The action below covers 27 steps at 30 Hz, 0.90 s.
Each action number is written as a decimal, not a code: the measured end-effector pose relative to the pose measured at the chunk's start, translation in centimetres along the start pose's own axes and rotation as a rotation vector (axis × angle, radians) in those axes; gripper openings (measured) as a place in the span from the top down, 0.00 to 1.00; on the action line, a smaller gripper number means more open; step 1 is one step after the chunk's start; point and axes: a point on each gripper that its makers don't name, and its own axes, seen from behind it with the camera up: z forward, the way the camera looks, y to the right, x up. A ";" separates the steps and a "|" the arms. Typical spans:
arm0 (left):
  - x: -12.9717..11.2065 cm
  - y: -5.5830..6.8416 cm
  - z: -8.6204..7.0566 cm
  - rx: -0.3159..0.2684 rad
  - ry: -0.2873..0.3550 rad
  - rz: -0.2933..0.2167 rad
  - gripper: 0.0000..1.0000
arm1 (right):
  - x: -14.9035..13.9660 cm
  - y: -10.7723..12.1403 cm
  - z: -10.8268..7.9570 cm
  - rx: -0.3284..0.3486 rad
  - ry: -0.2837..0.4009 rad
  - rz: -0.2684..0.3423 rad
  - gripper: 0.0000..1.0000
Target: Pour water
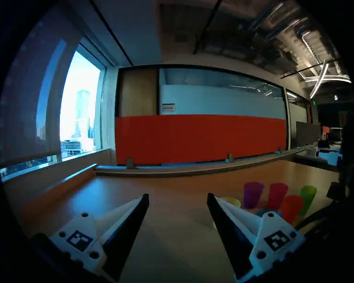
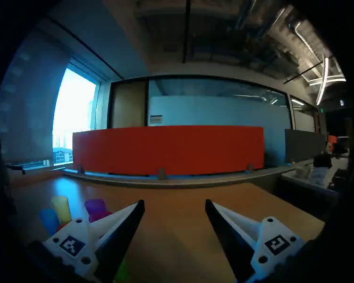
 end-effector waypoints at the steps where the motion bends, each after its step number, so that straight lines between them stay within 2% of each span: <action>1: 0.0 -0.1 0.0 0.002 0.004 -0.005 0.09 | -0.2 -0.1 0.0 -0.001 0.000 0.002 0.01; 9: -0.2 -0.2 0.3 0.009 0.030 -0.040 0.09 | -1.5 -0.9 -0.1 -0.024 -0.014 -0.005 0.00; 17: -0.4 0.2 1.0 0.033 0.037 -0.024 0.09 | -2.7 -2.1 0.1 -0.018 -0.037 -0.019 0.01; 27: -0.2 0.0 1.5 0.082 0.067 -0.031 0.09 | -1.2 -2.5 0.2 -0.021 -0.032 -0.043 0.00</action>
